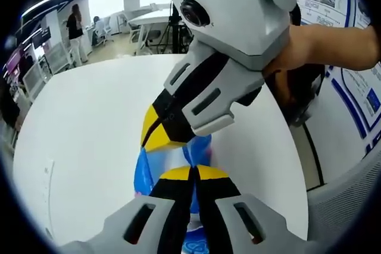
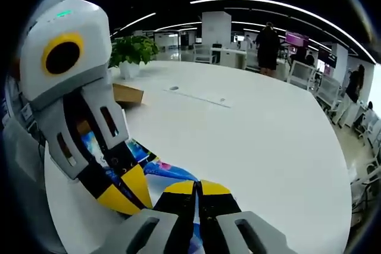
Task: Operate the shoe box by opening the lid, removing the specified soft item, and placing it in the target area until the item is outside and the box remains undamaged.
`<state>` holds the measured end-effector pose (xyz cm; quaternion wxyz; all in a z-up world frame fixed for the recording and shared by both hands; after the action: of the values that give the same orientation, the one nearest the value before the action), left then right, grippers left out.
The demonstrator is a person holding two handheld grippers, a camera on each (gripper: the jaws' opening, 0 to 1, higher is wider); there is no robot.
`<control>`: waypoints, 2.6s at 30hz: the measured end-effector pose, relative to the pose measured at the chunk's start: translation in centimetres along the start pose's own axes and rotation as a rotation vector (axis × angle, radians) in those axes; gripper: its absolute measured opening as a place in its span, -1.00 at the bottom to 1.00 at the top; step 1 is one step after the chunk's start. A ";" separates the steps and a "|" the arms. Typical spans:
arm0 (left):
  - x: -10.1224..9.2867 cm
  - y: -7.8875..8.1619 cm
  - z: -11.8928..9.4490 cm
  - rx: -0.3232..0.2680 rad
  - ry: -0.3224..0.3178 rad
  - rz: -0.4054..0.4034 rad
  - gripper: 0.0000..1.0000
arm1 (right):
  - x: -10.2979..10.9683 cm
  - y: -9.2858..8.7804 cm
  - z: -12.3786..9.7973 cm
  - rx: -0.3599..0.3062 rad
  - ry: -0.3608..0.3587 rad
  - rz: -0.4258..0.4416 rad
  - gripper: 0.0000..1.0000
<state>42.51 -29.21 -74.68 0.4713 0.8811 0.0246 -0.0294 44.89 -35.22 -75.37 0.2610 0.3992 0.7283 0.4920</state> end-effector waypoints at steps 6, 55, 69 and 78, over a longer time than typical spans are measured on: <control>0.0 0.1 0.1 0.004 0.003 0.006 -1.00 | -0.1 0.0 -0.1 0.002 -0.003 0.005 -1.00; -2.0 0.2 -9.3 -0.053 0.131 -0.076 -0.51 | 2.8 4.2 -3.8 0.025 -0.017 -0.044 -0.43; -2.4 -1.4 -16.0 -0.123 0.252 -0.173 0.07 | 6.2 5.7 -3.1 0.066 0.053 -0.058 -0.16; -2.5 -3.0 -20.8 -0.165 0.330 -0.201 0.23 | 9.7 7.6 -1.5 0.060 0.139 -0.094 -0.04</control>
<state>40.45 -10.30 -65.46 0.5261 0.8256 0.1914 0.0705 40.91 -26.30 -67.71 0.2204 0.3369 0.7772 0.4836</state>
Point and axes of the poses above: the point that each gripper's makers call its tool centre point, and the gripper's own axes: z roughly forward along the fingers, x roughly to its left, y roughly out of its top, the point moved 5 cm from there along -z, roughly backward along the fingers, and after that the axes turned 15 degrees about -x, right-handed, at the moved point
